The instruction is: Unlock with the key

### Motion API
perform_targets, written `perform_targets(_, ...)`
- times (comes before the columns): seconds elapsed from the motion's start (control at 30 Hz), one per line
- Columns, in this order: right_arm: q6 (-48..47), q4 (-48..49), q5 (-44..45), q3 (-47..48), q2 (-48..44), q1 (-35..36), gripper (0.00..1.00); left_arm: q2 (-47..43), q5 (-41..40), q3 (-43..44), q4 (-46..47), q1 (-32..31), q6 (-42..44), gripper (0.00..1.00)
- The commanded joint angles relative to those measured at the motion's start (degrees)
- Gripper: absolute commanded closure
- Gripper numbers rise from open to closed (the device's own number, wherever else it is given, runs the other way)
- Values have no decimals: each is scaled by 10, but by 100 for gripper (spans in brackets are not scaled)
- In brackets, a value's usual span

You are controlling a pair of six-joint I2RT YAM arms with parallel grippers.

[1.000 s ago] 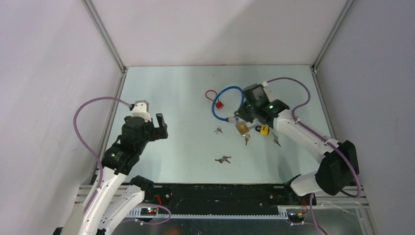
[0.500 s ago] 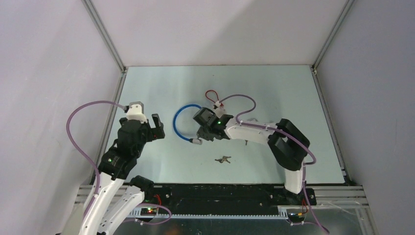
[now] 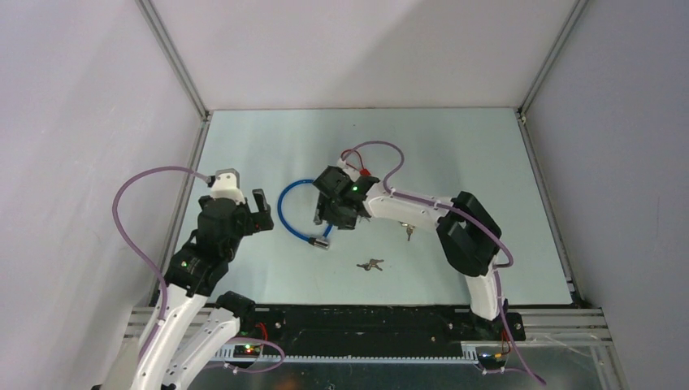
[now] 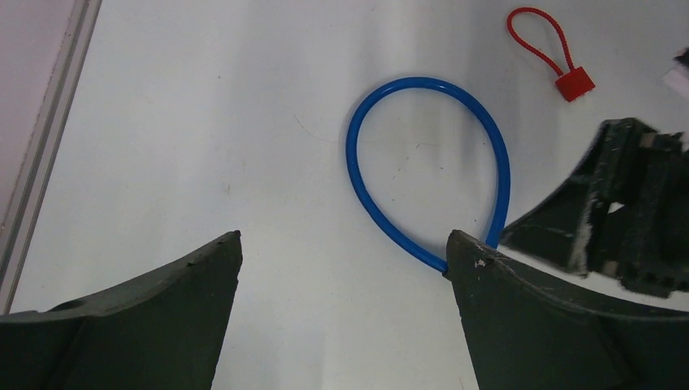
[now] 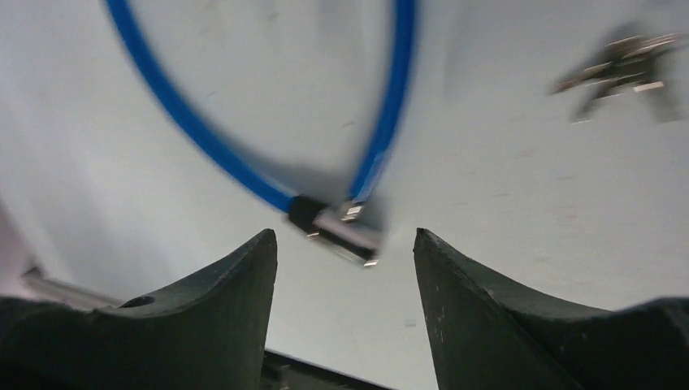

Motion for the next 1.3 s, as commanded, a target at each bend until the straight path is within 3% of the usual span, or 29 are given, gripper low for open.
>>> perform_targets(0.0,-135,-104,76,-35,-80,-53,34,5,-11,-1,10,-2,-3,0)
perform_targets(0.23,-227,-112,92,-178,-171,-185,38,22,-3,1,10,-2,0,0)
perform_targets(0.47,-248,-88,79,-233,-169,-266,43,23,7,1,10,-2,4,0)
perform_targets(0.97,-241,-29,4,-251,-101,-281,47,14,17,0,11,-2,5,0)
perform_targets(1.27,-244,-13,-23,-277,-116,-274,71,12,35,0,11,-2,1,0)
